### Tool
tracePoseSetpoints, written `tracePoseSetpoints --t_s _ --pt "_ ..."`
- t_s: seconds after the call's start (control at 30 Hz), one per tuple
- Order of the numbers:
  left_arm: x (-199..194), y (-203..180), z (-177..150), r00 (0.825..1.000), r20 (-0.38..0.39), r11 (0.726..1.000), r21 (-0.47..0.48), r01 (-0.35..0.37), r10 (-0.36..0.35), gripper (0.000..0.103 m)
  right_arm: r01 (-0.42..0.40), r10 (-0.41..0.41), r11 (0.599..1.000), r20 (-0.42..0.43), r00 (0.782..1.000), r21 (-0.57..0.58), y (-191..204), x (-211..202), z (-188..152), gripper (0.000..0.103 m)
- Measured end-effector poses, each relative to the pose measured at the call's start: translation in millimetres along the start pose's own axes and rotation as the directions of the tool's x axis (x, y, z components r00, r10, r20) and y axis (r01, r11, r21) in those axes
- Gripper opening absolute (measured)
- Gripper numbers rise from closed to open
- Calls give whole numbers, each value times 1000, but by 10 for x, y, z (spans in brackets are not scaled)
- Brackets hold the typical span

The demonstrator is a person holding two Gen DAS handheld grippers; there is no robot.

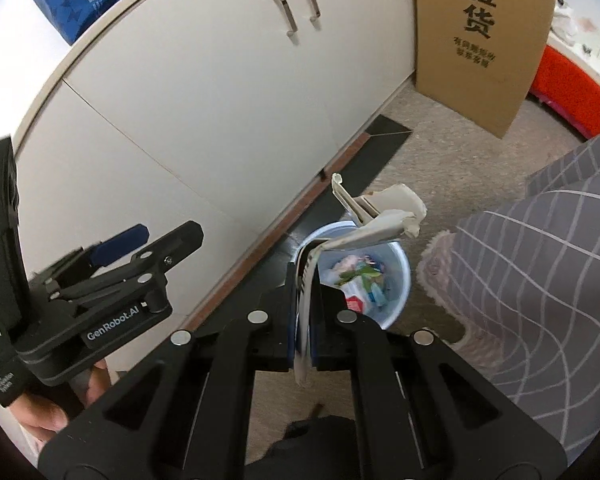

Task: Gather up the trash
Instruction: 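Carry both items over the blue bin and open the left gripper, then open the right gripper over the bin and move both grippers back to the table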

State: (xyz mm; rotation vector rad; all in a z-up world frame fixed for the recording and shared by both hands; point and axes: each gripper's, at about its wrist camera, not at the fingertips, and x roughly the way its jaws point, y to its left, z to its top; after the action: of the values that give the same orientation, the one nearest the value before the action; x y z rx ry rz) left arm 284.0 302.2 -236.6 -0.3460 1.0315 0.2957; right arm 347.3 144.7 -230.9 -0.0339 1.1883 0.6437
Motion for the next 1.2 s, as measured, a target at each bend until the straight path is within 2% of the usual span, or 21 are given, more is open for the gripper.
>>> tracePoseSetpoints --t_s 0.07,0.13,0.17,0.2,0.47,0.63,0.83,1.03,1.2 --pt "-12 41 21 1000 5 1000 -9 -9 9 71 1 -1 1000 11 1000 5 7 25 41 10" --pt "-17 78 28 1000 6 1000 -14 -19 19 71 4 -4 1000 13 1000 19 -3 59 61 23" --pt "-19 91 31 1000 6 1000 -15 -21 21 71 14 -14 999 10 1000 34 -24 70 59 50" --pt "-19 89 36 1000 6 1000 -17 -21 21 71 13 -13 999 11 1000 46 -43 75 58 62" --pt "-87 62 39 1000 17 1000 -17 -12 12 71 26 -27 997 15 1000 69 -129 -43 -4 62" --pt "-247 -51 39 999 43 1000 -4 2 -2 71 33 -36 997 52 998 70 -157 -257 -17 62" --pt "-594 -303 27 995 99 999 38 28 -32 72 53 -62 996 135 989 69 -228 -697 -95 62" --pt "-1003 -735 -38 984 163 992 113 59 -77 74 63 -88 993 256 963 101 -455 -1341 -242 63" --pt "-1303 -1361 -142 972 198 972 219 83 -127 75 71 -119 987 355 927 147 -810 -1968 -467 65"
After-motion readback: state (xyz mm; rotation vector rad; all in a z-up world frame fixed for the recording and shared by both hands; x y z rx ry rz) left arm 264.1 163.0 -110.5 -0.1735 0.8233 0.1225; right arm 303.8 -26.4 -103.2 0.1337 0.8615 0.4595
